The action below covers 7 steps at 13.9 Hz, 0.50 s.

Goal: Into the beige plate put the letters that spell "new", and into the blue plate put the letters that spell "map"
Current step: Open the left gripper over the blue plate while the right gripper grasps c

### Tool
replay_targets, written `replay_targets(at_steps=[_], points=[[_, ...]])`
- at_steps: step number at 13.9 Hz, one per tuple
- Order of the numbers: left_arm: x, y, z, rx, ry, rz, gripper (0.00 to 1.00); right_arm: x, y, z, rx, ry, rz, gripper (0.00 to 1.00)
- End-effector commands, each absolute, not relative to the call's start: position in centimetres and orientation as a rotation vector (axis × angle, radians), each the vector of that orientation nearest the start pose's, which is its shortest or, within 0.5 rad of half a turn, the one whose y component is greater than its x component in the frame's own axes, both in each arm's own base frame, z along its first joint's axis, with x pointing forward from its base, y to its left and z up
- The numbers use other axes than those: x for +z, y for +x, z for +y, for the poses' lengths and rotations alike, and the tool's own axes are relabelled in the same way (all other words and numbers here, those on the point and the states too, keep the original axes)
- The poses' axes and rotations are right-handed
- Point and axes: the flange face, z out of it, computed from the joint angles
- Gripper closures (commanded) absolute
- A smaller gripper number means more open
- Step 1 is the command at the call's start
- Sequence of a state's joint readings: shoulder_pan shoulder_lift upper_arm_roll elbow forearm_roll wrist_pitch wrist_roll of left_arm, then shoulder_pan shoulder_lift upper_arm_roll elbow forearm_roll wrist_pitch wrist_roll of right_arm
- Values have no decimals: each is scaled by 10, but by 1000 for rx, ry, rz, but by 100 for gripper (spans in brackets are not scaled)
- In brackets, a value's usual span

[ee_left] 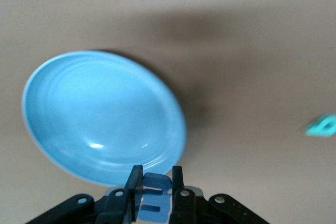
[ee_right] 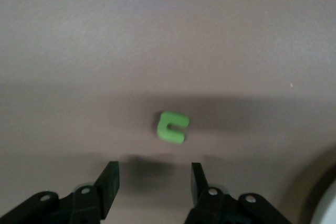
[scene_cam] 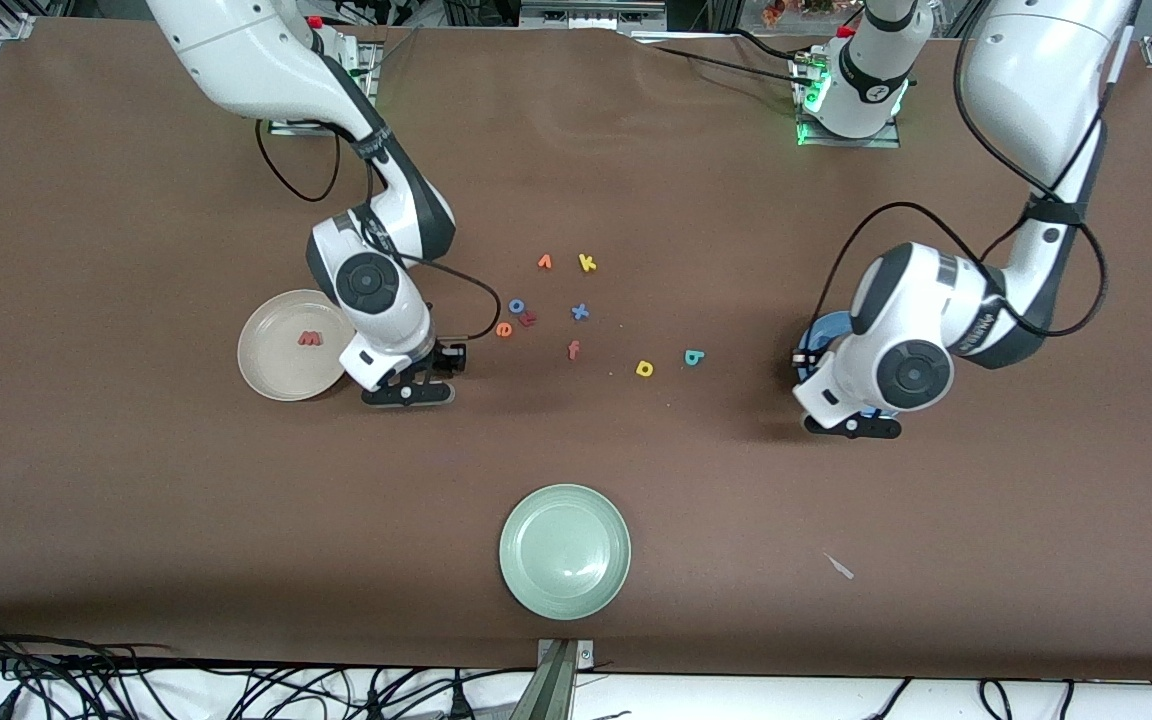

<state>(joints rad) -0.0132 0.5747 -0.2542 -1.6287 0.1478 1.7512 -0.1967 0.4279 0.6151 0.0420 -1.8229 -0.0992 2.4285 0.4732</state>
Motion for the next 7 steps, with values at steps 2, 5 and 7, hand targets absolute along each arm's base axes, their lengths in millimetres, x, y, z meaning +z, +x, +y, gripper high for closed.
replay_targets(at_steps=[2,5,7], points=[[245,614,-86,771,-2933,449,99,186,593,286,-31,-3194,-80,36],[231,613,-81,798,-2933,488,1,181,599,288,-65,-3179,-69,37],[240,614,-81,776,-2939,472,0,180,603,290,-85,-3170,-62,37]])
